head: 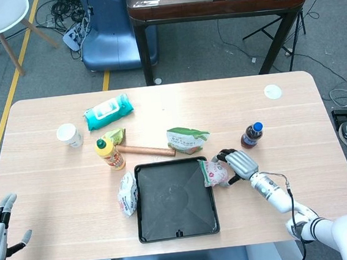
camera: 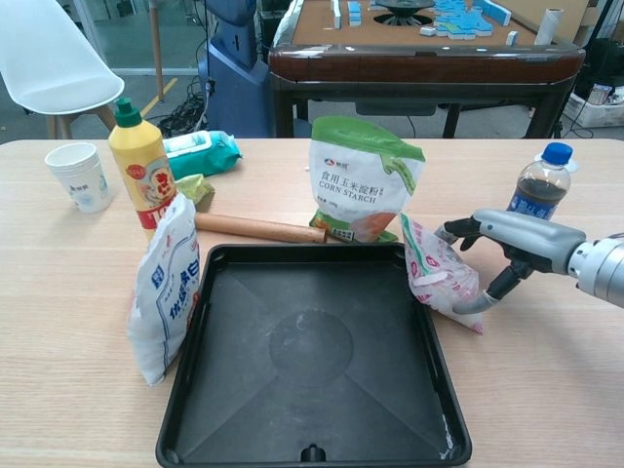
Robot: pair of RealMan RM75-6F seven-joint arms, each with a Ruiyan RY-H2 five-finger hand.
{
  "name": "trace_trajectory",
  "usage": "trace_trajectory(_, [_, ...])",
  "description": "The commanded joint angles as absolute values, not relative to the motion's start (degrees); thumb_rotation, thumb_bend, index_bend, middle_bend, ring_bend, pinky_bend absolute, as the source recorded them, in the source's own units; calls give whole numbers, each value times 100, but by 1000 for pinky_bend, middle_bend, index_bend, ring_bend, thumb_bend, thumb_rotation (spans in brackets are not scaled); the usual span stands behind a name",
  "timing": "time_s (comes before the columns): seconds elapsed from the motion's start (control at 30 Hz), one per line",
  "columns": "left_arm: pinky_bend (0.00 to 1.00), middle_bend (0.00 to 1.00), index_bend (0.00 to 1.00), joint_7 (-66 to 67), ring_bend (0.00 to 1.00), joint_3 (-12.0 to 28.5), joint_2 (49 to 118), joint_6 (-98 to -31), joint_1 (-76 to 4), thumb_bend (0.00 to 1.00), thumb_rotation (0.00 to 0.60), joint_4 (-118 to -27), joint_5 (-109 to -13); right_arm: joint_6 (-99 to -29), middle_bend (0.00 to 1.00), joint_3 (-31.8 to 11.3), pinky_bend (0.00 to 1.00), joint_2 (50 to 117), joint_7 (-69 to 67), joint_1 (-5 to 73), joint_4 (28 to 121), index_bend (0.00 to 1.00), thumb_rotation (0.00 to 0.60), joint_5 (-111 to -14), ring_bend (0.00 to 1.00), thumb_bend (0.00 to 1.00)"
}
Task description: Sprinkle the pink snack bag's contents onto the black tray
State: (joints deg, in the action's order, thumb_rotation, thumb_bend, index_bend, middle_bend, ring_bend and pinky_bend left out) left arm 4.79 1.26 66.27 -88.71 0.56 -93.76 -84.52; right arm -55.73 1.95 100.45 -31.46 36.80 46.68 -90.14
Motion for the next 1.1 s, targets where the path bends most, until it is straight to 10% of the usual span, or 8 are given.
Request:
trace_trajectory(0.03, [216, 96, 80, 472, 160, 120, 6622, -8864, 58, 227, 600, -9379, -8455, -5687, 417, 156, 293, 10147, -3144, 3629, 4526, 399, 600, -8998, 269, 102])
trace_trajectory(0.33, [215, 96, 80, 457, 160, 111, 6607, -8857, 55, 227, 600, -9416, -8488, -5980, 548, 115, 553, 10166, -3260, 3526, 4360, 601, 600, -9024, 437, 571])
trace_trajectory(0.73, [215, 96, 80, 600, 159, 141, 6409, -8773, -71, 227, 600, -9543, -8611, -6154, 595, -71, 658, 8988, -1927, 3783, 5869, 655, 600, -9169, 539, 623])
trace_trajectory(1.1, [214, 96, 80, 636, 159, 178, 6225, -8744, -215, 227, 600, -9665, -8805, -4972, 596, -574, 659, 7629, 913, 4424, 8092, 656, 600, -8428, 549, 623])
